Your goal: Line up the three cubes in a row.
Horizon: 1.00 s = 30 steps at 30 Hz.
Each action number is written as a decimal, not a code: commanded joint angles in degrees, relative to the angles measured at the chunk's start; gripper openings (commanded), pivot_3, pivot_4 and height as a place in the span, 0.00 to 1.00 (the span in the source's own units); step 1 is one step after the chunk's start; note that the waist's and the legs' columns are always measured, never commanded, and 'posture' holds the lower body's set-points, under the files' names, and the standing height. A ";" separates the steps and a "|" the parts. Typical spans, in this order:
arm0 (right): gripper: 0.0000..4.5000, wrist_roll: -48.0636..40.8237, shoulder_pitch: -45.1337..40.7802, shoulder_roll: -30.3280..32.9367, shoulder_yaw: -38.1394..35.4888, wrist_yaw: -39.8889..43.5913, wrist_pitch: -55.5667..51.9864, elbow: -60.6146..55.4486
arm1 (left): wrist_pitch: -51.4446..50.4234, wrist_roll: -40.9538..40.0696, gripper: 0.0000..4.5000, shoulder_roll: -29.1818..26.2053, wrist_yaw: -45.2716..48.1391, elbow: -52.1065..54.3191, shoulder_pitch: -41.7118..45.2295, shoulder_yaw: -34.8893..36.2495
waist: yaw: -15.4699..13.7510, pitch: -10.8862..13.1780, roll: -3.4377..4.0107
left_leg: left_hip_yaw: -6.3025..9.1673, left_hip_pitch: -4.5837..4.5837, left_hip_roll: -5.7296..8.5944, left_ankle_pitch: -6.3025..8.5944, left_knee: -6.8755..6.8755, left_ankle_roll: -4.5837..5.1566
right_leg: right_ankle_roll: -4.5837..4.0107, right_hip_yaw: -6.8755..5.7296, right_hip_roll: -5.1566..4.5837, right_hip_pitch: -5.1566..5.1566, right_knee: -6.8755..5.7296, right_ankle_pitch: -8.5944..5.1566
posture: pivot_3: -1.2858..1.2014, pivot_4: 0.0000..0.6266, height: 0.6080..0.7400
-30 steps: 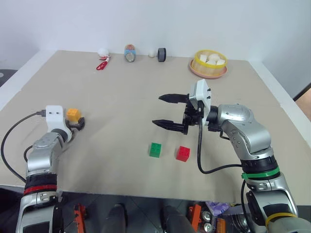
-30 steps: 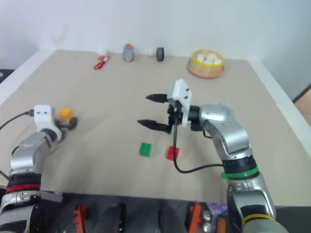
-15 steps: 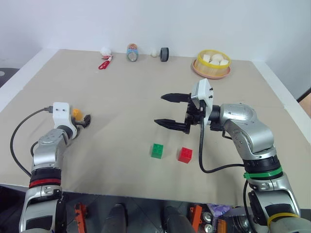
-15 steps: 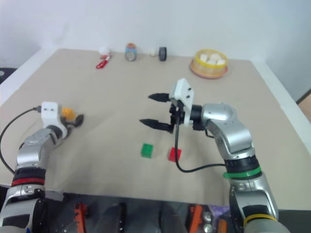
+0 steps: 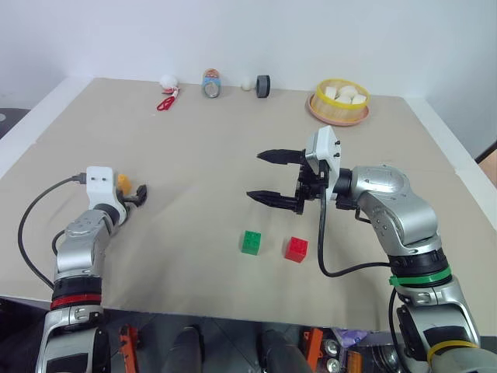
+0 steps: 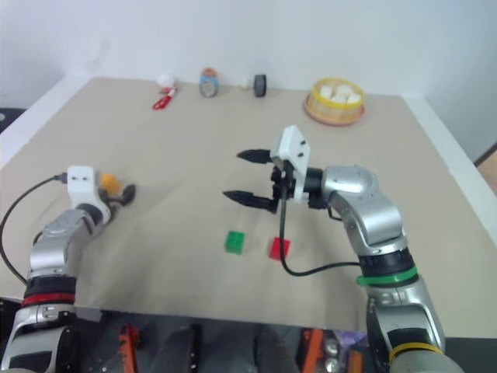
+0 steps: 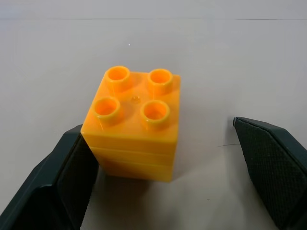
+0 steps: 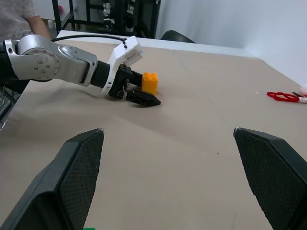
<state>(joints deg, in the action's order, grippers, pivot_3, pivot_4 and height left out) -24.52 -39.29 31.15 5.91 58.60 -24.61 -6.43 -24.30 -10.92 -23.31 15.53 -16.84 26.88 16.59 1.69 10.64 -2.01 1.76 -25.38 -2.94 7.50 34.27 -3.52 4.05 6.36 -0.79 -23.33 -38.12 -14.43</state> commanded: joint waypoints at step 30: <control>1.00 -4.91 3.09 10.87 -3.39 11.00 -1.47 -5.32 | 17.51 -5.59 0.30 -9.61 40.70 9.12 -5.89 -13.93 | 0.17 0.02 -0.02 | -0.06 -0.15 -0.02 0.05 -0.21 -0.07 | -0.24 -0.02 -0.07 -0.20 0.10 -0.13 | 0.52 0.24 1.00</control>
<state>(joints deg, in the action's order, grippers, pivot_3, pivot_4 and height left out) -27.99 -36.33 41.16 4.27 67.89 -26.37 -8.94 -9.91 -14.99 -31.75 51.05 -9.48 21.03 3.36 1.86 10.66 -2.03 1.70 -25.52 -2.96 7.55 33.98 -3.59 3.76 6.32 -0.86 -23.54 -38.02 -14.62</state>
